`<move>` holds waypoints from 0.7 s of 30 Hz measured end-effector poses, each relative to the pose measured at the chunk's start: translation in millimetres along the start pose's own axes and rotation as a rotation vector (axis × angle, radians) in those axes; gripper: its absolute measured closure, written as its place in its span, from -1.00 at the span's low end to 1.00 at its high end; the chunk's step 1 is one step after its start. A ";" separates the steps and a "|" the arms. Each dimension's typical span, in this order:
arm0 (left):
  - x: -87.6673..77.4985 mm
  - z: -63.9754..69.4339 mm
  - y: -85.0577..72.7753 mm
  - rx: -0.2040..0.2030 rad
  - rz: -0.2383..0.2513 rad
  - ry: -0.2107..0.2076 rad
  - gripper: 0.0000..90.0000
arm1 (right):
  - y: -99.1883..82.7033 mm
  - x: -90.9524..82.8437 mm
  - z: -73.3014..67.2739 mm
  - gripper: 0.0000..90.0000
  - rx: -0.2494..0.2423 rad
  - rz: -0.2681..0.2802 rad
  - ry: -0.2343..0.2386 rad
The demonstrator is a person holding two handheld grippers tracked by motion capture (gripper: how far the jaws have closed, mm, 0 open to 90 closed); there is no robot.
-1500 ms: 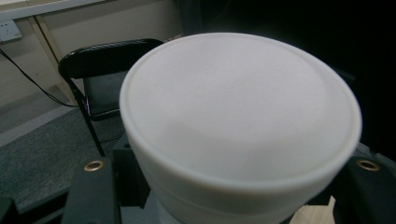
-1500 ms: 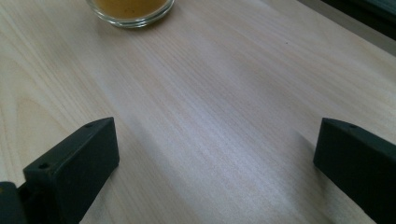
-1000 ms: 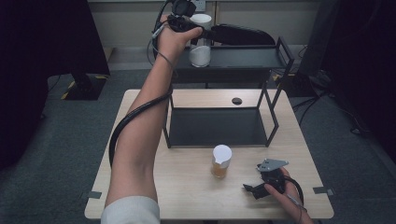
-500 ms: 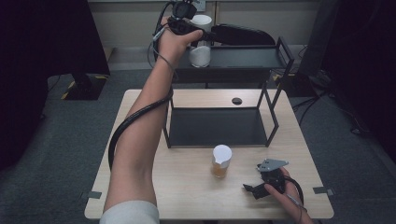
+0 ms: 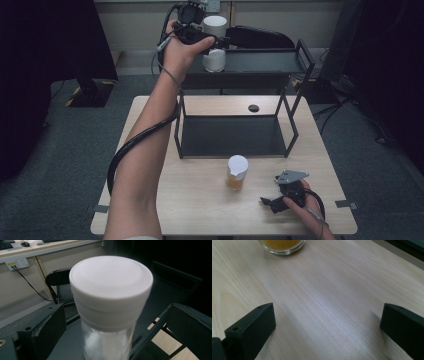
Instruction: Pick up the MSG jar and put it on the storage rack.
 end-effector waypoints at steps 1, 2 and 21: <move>-1.8 0.8 -1.9 0.003 0.002 -0.005 -0.97 | 0.0 0.0 0.0 -1.00 0.000 0.000 0.000; -3.5 1.8 -4.0 0.004 0.006 -0.009 -0.98 | 0.0 0.0 0.0 -1.00 0.000 0.000 0.000; -17.8 19.0 -60.2 0.010 0.036 -0.096 -0.99 | 0.0 0.0 0.0 -1.00 -0.001 0.001 -0.001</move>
Point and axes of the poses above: each handheld gripper's, and its own axes: x roughly forward along the jaws, y roughly out of its top, z roughly to its right, the point moved 8 cm from there along x, roughly forward along the jaws, and after that the axes turned 14 degrees about -y, right-handed, at the moved point
